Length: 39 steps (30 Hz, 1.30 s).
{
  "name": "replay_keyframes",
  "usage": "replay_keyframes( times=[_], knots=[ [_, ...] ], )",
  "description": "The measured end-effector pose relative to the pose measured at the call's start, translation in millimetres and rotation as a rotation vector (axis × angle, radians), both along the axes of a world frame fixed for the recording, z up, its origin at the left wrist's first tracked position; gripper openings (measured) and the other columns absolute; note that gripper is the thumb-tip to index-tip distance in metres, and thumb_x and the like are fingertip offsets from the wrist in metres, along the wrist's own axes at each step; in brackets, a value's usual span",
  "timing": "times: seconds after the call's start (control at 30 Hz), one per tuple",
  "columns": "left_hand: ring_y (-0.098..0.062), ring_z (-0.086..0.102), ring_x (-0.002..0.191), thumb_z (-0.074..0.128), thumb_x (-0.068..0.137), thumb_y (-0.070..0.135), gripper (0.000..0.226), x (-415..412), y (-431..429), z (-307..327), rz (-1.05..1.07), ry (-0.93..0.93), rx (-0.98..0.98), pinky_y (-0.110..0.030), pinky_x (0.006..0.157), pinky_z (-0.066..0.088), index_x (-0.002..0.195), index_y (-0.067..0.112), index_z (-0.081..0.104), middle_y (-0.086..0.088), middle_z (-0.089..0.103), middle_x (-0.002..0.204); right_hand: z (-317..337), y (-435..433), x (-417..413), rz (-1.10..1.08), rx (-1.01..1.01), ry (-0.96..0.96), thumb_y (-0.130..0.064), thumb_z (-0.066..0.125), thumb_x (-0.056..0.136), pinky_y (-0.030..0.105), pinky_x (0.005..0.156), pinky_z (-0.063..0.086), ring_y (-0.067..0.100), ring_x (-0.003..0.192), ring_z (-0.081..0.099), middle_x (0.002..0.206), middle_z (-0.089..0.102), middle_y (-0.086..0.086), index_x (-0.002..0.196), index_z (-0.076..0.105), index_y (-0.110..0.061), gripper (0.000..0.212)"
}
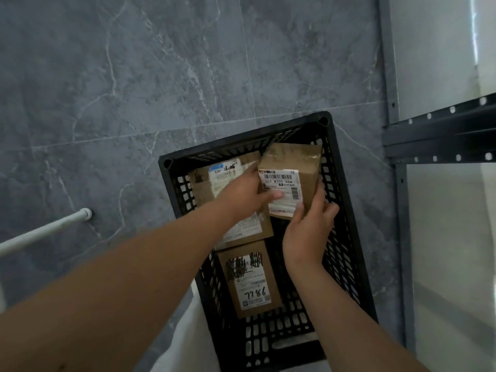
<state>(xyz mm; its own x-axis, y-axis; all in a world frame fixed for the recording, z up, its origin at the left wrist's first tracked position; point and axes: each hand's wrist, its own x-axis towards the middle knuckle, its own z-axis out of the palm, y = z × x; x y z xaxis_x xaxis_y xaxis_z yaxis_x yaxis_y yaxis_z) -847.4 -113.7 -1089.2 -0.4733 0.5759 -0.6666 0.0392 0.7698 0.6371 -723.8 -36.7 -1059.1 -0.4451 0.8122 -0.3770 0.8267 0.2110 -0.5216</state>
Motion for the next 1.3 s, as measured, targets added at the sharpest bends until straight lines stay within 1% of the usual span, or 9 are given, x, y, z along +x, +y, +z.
replay_keyframes(
  times=[0.17,0.33,0.5,0.67,0.8,0.87,1.07,1.17,1.3],
  knots=[
    [-0.008,0.054,0.120,0.075,0.084,0.030,0.089,27,19,16,0.590,-0.012,0.199,-0.031,0.101,0.048,0.149,0.034,0.015,0.007,0.047,0.141,-16,21,-15,0.058,0.026,-0.143,-0.031,0.023,0.106,0.039,0.083,0.051,0.025,0.112,0.054,0.136,0.045,0.009,0.145,0.036,-0.017,0.043],
    [-0.030,0.062,0.103,0.050,0.100,0.034,0.040,11,33,11,0.115,0.332,-0.068,-0.042,0.080,0.054,0.138,0.021,0.044,-0.013,0.057,0.124,-26,40,-36,0.024,-0.116,-0.335,-0.040,0.028,0.105,0.033,0.069,0.043,0.029,0.101,0.059,0.122,0.057,0.015,0.126,0.047,-0.004,0.045],
    [-0.036,0.063,0.102,0.062,0.090,0.005,0.053,-16,49,3,-0.114,0.425,-0.333,-0.041,0.071,0.049,0.138,0.009,0.038,-0.016,0.051,0.128,-20,18,-17,-0.204,-0.141,-0.150,-0.024,0.044,0.102,0.036,0.089,0.053,0.029,0.109,0.060,0.130,0.052,0.016,0.131,0.043,-0.006,0.035],
    [-0.028,0.053,0.114,0.053,0.092,0.007,0.028,0,52,4,-0.464,0.525,-0.206,-0.038,0.089,0.045,0.119,0.010,0.058,-0.008,0.056,0.123,-31,4,3,-0.632,-0.686,-0.183,-0.019,0.045,0.100,0.043,0.105,0.044,0.027,0.122,0.052,0.142,0.050,0.007,0.146,0.039,-0.020,0.047],
    [-0.024,0.026,0.143,0.049,0.095,0.026,0.039,20,34,-8,-0.848,0.569,-0.320,-0.041,0.121,0.013,0.133,0.015,0.054,-0.006,0.046,0.145,-38,16,-16,-0.592,-0.987,-0.048,-0.015,0.044,0.100,0.038,0.093,0.052,0.010,0.090,0.054,0.114,0.060,-0.001,0.140,0.051,-0.022,0.041],
    [-0.024,0.012,0.150,0.048,0.097,0.025,0.049,23,30,-10,-0.813,0.536,-0.317,-0.041,0.123,0.004,0.143,0.011,0.043,-0.009,0.028,0.158,-42,27,-23,-0.545,-1.040,-0.091,-0.013,0.042,0.099,0.044,0.102,0.047,0.010,0.086,0.052,0.101,0.058,0.000,0.139,0.052,-0.017,0.041],
    [-0.025,0.008,0.151,0.052,0.096,0.014,0.057,38,39,3,-0.534,0.317,-0.211,-0.038,0.123,0.011,0.150,0.007,0.032,-0.012,0.009,0.163,-29,41,-10,-0.512,-1.213,-0.056,-0.025,0.042,0.103,0.050,0.111,0.036,0.017,0.131,0.046,0.141,0.053,0.001,0.141,0.047,-0.025,0.039],
    [-0.027,0.025,0.146,0.050,0.096,0.011,0.053,44,43,22,-0.466,0.210,-0.171,-0.040,0.117,0.030,0.147,0.008,0.037,-0.010,0.017,0.162,-10,38,-10,-0.608,-1.092,-0.159,-0.020,0.038,0.103,0.044,0.103,0.047,0.021,0.122,0.055,0.134,0.058,0.007,0.139,0.051,-0.017,0.038],
    [-0.024,0.039,0.138,0.057,0.092,0.011,0.050,45,48,58,-0.457,0.148,-0.228,-0.037,0.111,0.038,0.141,0.011,0.045,-0.008,0.035,0.152,39,32,-30,-0.638,-1.063,-0.147,-0.018,0.047,0.099,0.031,0.067,0.057,0.022,0.089,0.065,0.101,0.069,0.011,0.123,0.062,-0.010,0.029]
  ],
)
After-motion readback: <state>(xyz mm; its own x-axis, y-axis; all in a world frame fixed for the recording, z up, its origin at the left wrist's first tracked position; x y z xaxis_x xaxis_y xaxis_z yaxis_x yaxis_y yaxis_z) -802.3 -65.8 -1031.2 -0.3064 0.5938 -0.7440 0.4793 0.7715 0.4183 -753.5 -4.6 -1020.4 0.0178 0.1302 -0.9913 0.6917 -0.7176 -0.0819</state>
